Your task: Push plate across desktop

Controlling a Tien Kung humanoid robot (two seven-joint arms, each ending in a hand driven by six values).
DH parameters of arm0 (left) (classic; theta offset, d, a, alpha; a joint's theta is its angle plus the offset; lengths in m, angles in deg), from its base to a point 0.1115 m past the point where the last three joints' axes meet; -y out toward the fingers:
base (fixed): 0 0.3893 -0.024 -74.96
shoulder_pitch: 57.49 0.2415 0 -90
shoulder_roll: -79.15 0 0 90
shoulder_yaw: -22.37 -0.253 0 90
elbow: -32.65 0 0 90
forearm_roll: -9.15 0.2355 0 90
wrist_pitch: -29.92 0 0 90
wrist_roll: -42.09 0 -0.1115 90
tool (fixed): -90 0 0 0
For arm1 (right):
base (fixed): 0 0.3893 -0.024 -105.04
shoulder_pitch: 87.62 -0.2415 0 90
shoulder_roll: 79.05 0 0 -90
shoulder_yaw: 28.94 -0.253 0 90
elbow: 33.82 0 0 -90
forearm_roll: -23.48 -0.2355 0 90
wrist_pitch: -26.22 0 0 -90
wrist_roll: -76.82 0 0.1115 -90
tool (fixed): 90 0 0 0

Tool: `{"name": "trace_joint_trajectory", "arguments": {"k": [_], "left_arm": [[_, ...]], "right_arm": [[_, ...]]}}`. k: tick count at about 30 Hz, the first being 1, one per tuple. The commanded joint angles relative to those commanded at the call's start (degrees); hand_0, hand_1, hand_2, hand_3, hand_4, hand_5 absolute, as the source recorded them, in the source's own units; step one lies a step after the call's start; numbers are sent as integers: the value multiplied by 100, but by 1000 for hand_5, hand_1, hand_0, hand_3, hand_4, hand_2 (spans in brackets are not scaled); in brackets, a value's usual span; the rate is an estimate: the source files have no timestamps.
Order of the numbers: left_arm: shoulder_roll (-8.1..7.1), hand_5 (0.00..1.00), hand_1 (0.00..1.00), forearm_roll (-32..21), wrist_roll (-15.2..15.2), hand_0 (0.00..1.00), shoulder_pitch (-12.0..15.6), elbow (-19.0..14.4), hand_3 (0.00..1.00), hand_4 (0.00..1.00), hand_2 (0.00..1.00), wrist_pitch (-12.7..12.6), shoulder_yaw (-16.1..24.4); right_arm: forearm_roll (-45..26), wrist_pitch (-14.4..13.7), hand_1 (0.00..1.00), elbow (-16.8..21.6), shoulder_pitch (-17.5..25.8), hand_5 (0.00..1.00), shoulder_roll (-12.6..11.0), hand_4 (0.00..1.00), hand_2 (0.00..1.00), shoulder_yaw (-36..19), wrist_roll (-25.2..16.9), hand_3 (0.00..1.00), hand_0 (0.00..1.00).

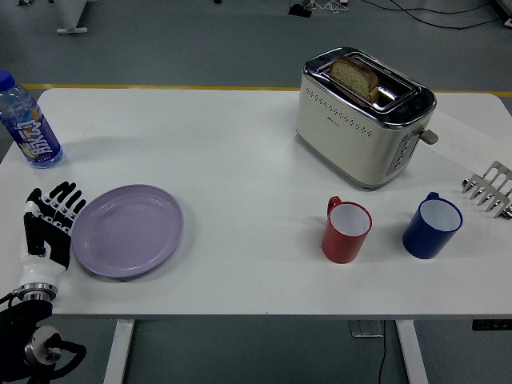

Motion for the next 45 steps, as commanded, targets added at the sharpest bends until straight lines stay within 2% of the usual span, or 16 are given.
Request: {"name": "trace_joint_trajectory", "arguments": {"k": [6,10,11,24,35,45], "left_arm": [[32,998,838,-64,63,807,34,-49,658,504,808,-58,-142],[29,998,838,-168,159,807,51,-112,658,504,808,-210,-364],[39,998,878,-190,180,861,50,-131,716,500,869,-238,-416],[122,998,880,-351,254,863,-92,-127,732,488,882,-281,-972],[294,998,875,-452,298,856,-203,-149,727,493,876,-283,-1436],[336,998,871,-569,297,851,-311,-201,725,491,873,-285,-1856]], "right_arm": [[27,-8,558,0,14,394,1,338,681,-20,12,593,570],[58,-15,558,0,23,394,-1,338,681,-37,22,593,570],[63,-17,558,0,25,396,0,338,681,-41,24,594,570],[50,0,558,-7,-24,399,-5,340,681,-7,3,594,570],[78,7,558,-4,-47,397,-16,342,681,0,-10,594,570],[74,12,558,0,-56,398,-26,344,679,20,-24,594,570]]}}
